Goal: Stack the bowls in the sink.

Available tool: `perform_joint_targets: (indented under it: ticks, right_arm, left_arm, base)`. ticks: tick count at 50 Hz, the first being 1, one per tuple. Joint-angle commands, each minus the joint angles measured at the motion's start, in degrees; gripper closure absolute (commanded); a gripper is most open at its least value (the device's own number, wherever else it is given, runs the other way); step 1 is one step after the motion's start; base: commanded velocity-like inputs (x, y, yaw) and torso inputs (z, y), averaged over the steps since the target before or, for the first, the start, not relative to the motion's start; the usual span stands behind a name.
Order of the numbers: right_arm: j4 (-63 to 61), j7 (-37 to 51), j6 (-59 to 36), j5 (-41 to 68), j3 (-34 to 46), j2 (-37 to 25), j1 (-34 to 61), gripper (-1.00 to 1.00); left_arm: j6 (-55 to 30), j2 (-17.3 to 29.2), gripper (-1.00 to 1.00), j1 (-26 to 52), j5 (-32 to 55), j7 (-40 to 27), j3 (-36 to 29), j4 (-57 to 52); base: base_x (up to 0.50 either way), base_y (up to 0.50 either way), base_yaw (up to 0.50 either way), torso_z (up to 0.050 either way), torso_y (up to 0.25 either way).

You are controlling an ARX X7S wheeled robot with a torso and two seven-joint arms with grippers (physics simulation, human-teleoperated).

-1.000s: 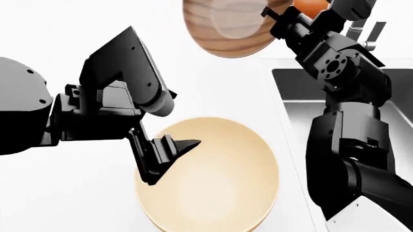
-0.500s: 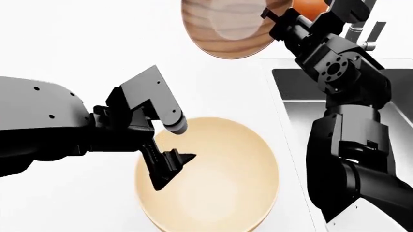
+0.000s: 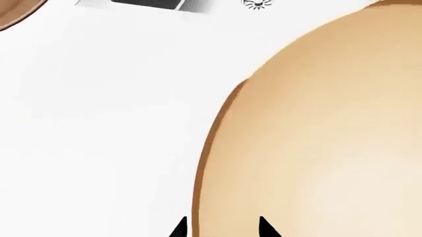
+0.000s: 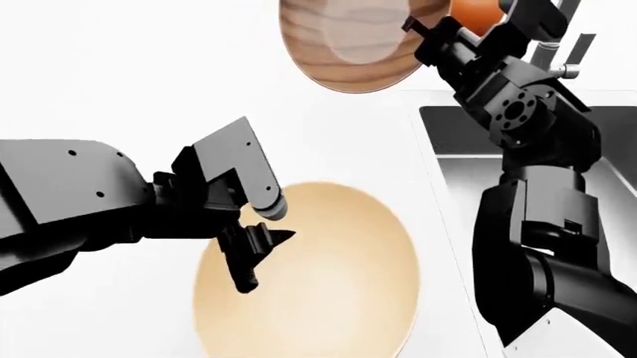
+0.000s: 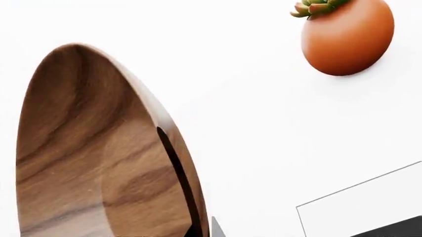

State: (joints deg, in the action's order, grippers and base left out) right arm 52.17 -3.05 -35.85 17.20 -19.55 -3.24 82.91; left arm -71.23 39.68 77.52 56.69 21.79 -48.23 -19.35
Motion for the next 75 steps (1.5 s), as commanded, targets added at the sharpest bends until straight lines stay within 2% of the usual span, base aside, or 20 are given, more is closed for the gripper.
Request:
perform_joint_targets:
  ticks: [1,8,13,22,37,54,70,75]
  right_arm:
    - [-0.4,0.0,0.1,1.3,0.0,-0.2,-0.2,1.00]
    - [-1.9,0.5,-0.6,1.8,0.2,-0.2,-0.4,1.00]
    - [-3.3,1.0,-1.2,2.2,0.3,-0.3,-0.9,1.00]
    - [-4.2,2.2,0.3,2.2,0.6,-0.3,-1.9,1.00]
    - [-3.6,4.4,7.1,0.1,2.5,-0.2,-3.9,1.00]
    - [-6.3,4.3,7.3,2.1,1.9,-0.9,-6.1,1.00]
    - [-10.4,6.2,13.4,1.7,1.8,-1.4,-8.8,1.00]
    - [-11.4,6.3,13.9,1.9,1.8,-1.7,-9.5,1.00]
  left_arm:
    - [7.2,2.0,1.00,-3.0,-3.2,-2.9,-3.2,-3.9]
    - [15.4,2.6,1.00,-4.1,-4.6,-4.2,1.8,-4.5]
    - [17.8,2.3,1.00,-3.9,-5.5,-6.4,4.5,-2.3]
    - [19.0,3.7,1.00,-3.6,-4.2,-8.5,8.2,-2.3]
    - [20.0,6.2,1.00,-5.2,-3.3,-8.7,9.1,-5.1]
    - [19.6,7.4,1.00,-5.5,-4.3,-12.2,10.6,-2.2]
    - [19.0,7.8,1.00,-4.7,-7.2,-12.4,9.3,1.6]
    - [17.7,5.8,1.00,-3.2,-7.5,-17.6,12.1,6.9]
  base:
    - [0.00,0.00,0.00,0.000,0.000]
    - [0.00,0.00,0.00,0.000,0.000]
    - [0.00,0.00,0.00,0.000,0.000]
    - [0.00,0.00,0.00,0.000,0.000]
    - [-0.01,0.00,0.00,0.000,0.000]
    - [-0.49,0.02,0.00,0.000,0.000]
    - [-0.50,0.00,0.00,0.000,0.000]
    - [-0.50,0.00,0.00,0.000,0.000]
